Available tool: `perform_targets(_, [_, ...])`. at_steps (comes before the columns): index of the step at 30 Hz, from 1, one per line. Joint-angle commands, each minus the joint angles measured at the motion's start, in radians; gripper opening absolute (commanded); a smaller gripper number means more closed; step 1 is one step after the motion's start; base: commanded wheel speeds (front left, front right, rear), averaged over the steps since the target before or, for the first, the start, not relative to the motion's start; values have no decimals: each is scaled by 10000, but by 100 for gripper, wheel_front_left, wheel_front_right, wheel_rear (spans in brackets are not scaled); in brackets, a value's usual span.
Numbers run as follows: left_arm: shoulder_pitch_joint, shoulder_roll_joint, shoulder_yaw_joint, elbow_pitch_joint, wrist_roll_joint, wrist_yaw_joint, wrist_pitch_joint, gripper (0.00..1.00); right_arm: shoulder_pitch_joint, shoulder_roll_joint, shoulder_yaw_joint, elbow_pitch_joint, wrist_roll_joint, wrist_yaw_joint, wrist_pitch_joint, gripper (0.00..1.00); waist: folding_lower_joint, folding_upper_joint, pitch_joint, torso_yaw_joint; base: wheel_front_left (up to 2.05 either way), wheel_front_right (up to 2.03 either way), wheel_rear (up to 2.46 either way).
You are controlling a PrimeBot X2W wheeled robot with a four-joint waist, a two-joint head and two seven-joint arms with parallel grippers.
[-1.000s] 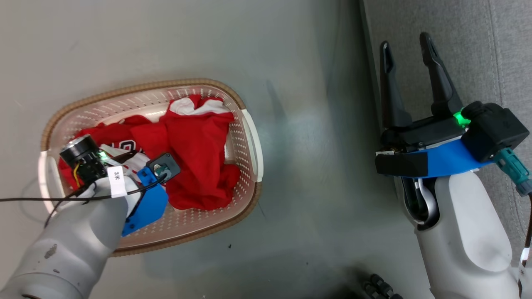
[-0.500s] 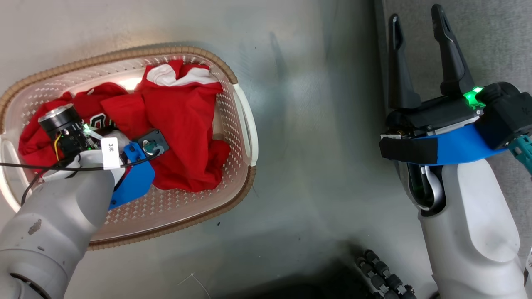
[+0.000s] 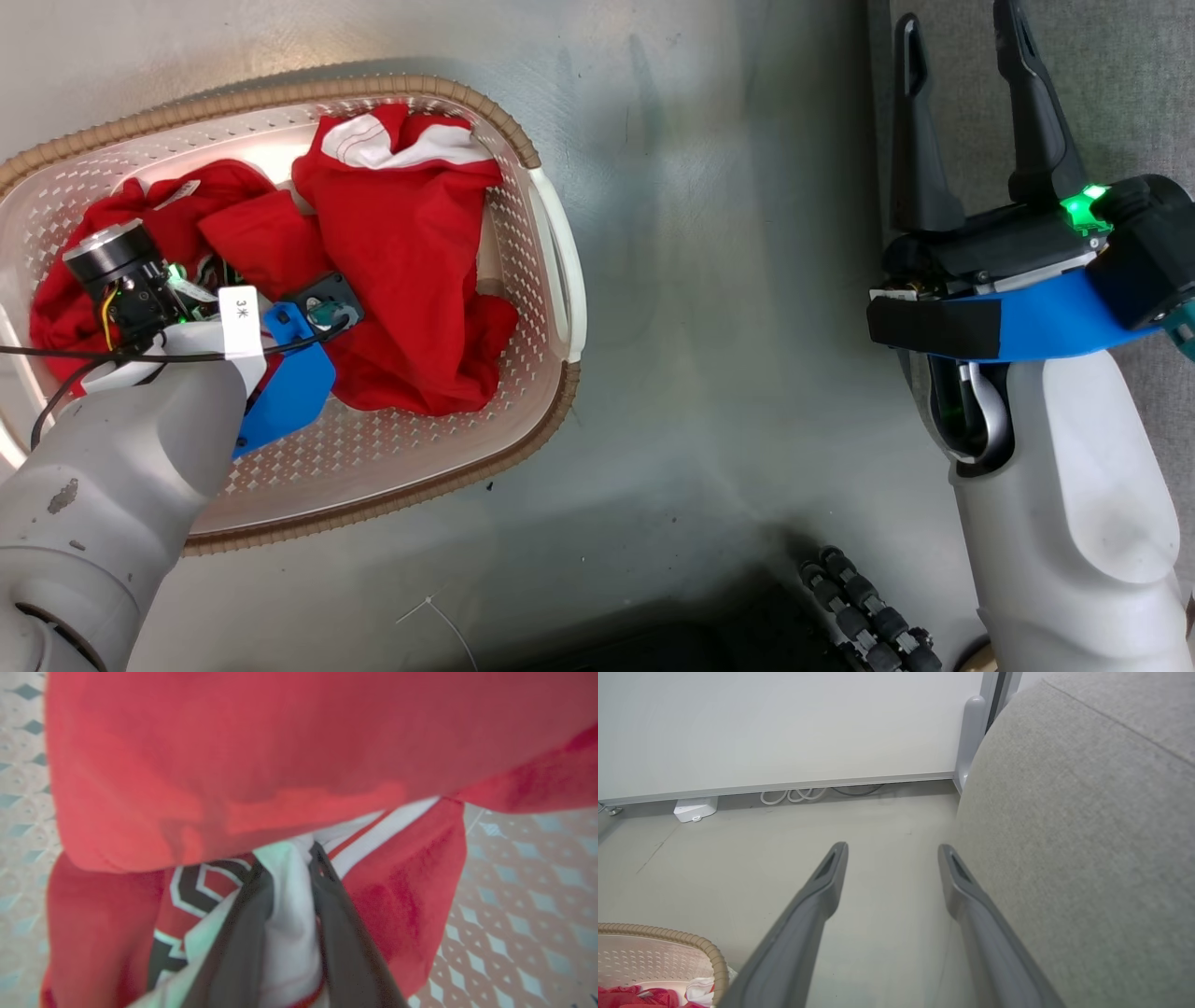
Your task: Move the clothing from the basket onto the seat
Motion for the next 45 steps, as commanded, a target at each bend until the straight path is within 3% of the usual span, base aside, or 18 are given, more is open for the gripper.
perform_targets(1, [-50,124,-71,43,-83,12,74,0,-129,-16,-42,-5,-82,-7,-11,100,0,0,-9,6,0,0,0])
perform_targets(10, [89,-75,-207,39,-401,12,-63,0,-133,-16,-169,79,-104,-7,-11,100,0,0,-219,55,0,0,0])
perform_targets(20, [446,-672,-183,30,-908,12,-636,0,50,-16,-214,248,-154,-7,-11,100,0,0,-1019,223,0,0,0])
perform_targets(29, [945,-1399,-203,32,-1361,12,-1052,0,435,-17,-289,512,-315,-7,-11,100,0,0,-2264,557,0,0,0])
perform_targets(45, [1966,-1921,70,-256,-2666,12,-3073,0,1420,-18,-552,976,-802,-7,-11,100,0,0,-4834,1461,0,0,0])
